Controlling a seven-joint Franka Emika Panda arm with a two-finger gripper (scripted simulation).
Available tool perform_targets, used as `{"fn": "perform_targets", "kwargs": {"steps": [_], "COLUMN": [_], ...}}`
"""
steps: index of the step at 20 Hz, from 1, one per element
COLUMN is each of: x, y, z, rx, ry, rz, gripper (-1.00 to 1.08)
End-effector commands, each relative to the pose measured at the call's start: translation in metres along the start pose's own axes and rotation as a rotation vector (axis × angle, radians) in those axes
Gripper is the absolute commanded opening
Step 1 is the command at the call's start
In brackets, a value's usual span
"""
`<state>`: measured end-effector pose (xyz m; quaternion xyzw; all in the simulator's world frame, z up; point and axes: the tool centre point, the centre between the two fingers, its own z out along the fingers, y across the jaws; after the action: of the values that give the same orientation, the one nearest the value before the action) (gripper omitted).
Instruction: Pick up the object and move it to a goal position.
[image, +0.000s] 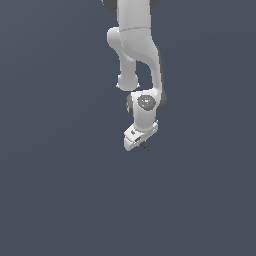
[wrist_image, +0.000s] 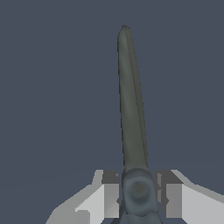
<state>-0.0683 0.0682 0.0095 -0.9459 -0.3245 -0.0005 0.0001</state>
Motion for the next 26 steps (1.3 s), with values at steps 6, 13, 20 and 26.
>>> {"fn": "perform_targets", "kwargs": {"steps": [6,13,20,26], "x": [0.001,0.008,0.020,0.035], "y": [0.002,0.019,0.049,0.084], "z": [-0.004,-0.028,-0.073,-0.122], "rx": [0.000,0.001,0.001,0.003], "ry": [0.000,0.000,0.001,0.001], "rz": [-0.001,-0.001,0.000,0.000], "gripper": [-1.00,-1.00,-1.00,-1.00]}}
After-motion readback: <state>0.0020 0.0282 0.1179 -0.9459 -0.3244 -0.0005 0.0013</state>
